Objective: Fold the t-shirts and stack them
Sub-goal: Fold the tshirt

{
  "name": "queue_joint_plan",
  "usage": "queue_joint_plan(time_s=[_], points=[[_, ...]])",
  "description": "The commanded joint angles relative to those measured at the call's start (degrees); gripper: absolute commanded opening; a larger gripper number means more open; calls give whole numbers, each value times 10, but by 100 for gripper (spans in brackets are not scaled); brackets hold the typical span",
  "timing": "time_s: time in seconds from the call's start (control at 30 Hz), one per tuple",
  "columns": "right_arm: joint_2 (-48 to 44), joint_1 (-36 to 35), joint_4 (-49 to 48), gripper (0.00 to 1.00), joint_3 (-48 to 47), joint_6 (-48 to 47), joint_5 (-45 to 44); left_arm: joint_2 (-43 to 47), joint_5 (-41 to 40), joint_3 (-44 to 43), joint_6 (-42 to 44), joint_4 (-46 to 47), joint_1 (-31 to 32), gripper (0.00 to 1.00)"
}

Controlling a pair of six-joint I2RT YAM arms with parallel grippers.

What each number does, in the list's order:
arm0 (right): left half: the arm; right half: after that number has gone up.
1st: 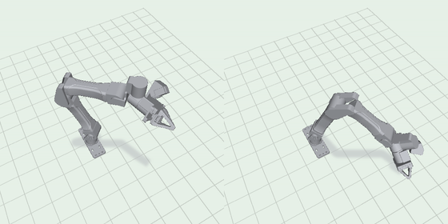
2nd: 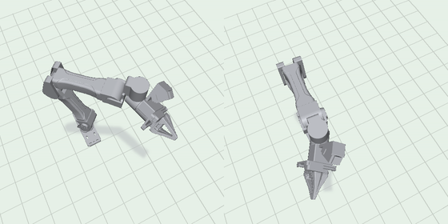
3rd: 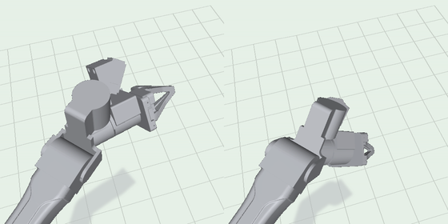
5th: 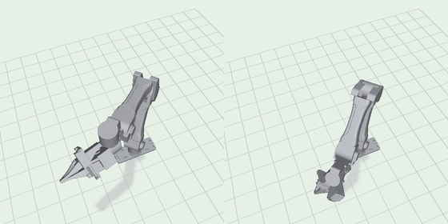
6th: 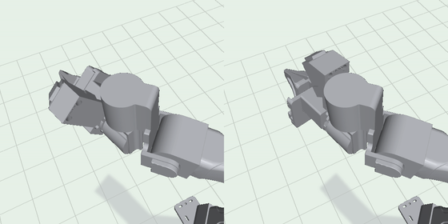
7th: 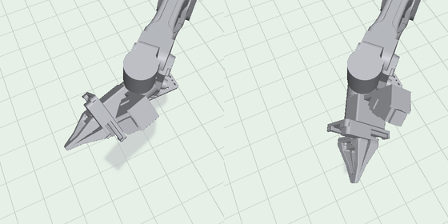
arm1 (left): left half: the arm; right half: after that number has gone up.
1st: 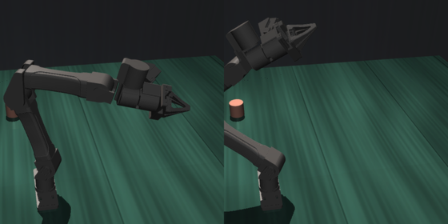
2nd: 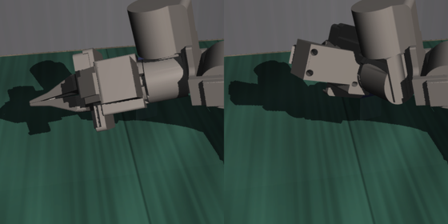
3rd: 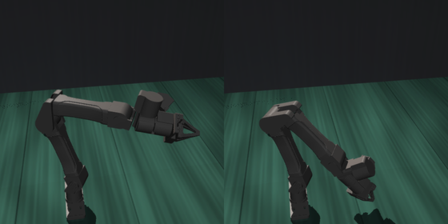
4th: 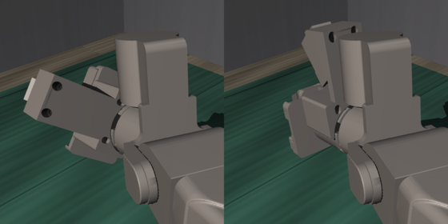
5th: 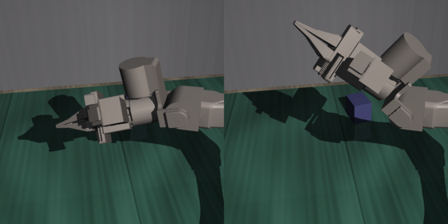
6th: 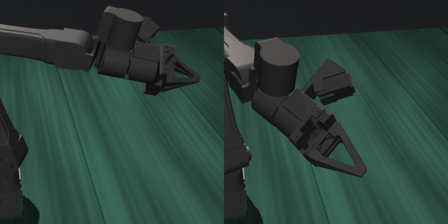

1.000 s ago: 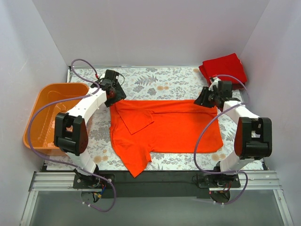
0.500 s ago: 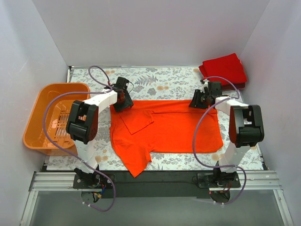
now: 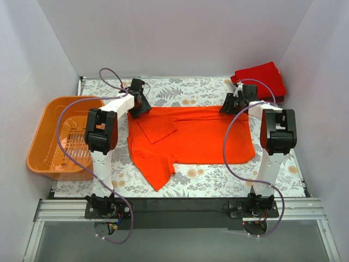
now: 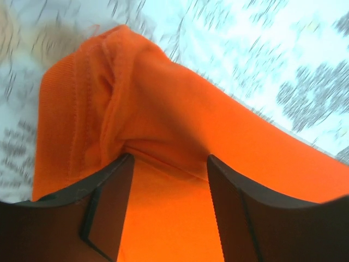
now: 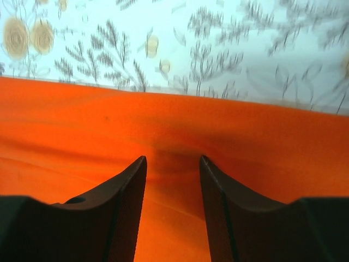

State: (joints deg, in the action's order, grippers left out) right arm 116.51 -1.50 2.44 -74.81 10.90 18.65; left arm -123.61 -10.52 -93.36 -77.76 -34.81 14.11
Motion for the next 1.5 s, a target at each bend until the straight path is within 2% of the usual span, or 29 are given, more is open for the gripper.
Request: queue_joint_plan(time_s=[0.0, 0.17, 0.3, 0.4, 0.57, 0.67, 0.7, 0.8, 0.9, 1.1, 1.33, 1.43, 1.47], points=[[37, 8, 17, 53, -60, -26, -15, -52, -20, -59, 21, -28, -14, 57], [11, 7, 47, 57, -98, -30, 0, -42, -7, -116, 39, -32, -15, 64], [-81, 1, 71, 61, -37, -35, -19, 58, 2, -83, 41, -31, -8, 68], [-162, -10, 85, 61, 19, -29, -37, 129, -10, -11, 38, -40, 4, 73], [-282, -52, 145, 61, 157, -22, -84, 291, -44, 142, 5, -117, 36, 74], [-357, -57, 161, 59, 241, 0, -102, 383, -32, 226, -29, -142, 46, 70], [-393, -56, 161, 59, 257, 4, -119, 404, -17, 281, -35, -144, 48, 65], [-442, -55, 162, 54, 309, 17, -125, 468, 6, 369, -64, -148, 51, 59], [-456, -54, 163, 49, 336, 26, -118, 488, 23, 424, -85, -144, 52, 56], [-449, -42, 151, 43, 364, 29, -125, 486, 74, 462, -103, -114, 55, 52], [-448, -11, 134, 41, 387, 26, -123, 459, 75, 489, -113, -91, 55, 51], [-444, 0, 123, 41, 403, 31, -120, 445, 73, 499, -118, -77, 55, 47], [-445, 3, 119, 41, 410, 33, -121, 436, 69, 503, -120, -76, 55, 43]])
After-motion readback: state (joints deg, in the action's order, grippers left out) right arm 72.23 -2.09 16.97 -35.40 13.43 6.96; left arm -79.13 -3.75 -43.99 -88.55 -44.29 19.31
